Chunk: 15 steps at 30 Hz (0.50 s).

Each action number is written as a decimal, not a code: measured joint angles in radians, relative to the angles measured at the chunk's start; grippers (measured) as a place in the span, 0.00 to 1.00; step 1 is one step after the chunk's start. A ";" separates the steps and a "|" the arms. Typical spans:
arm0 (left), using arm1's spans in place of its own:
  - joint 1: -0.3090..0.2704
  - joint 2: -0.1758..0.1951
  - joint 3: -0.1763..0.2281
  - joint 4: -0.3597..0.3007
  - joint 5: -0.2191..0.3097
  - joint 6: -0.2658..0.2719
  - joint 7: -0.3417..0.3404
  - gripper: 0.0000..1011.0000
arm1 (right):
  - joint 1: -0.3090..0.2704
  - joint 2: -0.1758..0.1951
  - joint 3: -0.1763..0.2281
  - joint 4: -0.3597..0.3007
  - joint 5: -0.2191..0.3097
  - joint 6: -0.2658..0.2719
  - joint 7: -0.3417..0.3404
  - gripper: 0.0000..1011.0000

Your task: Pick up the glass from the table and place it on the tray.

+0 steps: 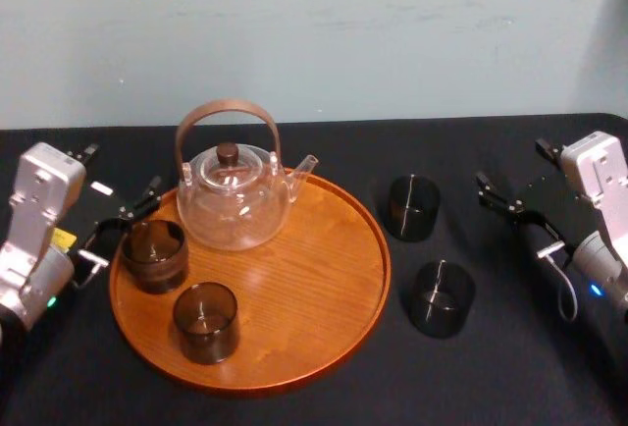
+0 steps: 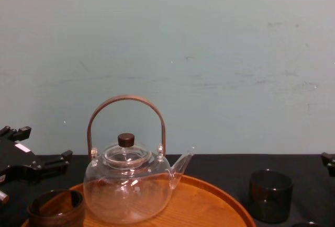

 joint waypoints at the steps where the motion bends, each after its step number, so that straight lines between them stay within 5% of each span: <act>1: 0.000 0.000 0.000 0.000 0.000 0.000 0.000 0.99 | 0.000 0.000 0.000 0.000 0.000 0.000 0.000 0.99; 15: 0.000 0.000 0.000 0.000 0.000 0.000 0.000 0.99 | 0.000 0.000 0.000 0.000 0.000 0.000 0.000 0.99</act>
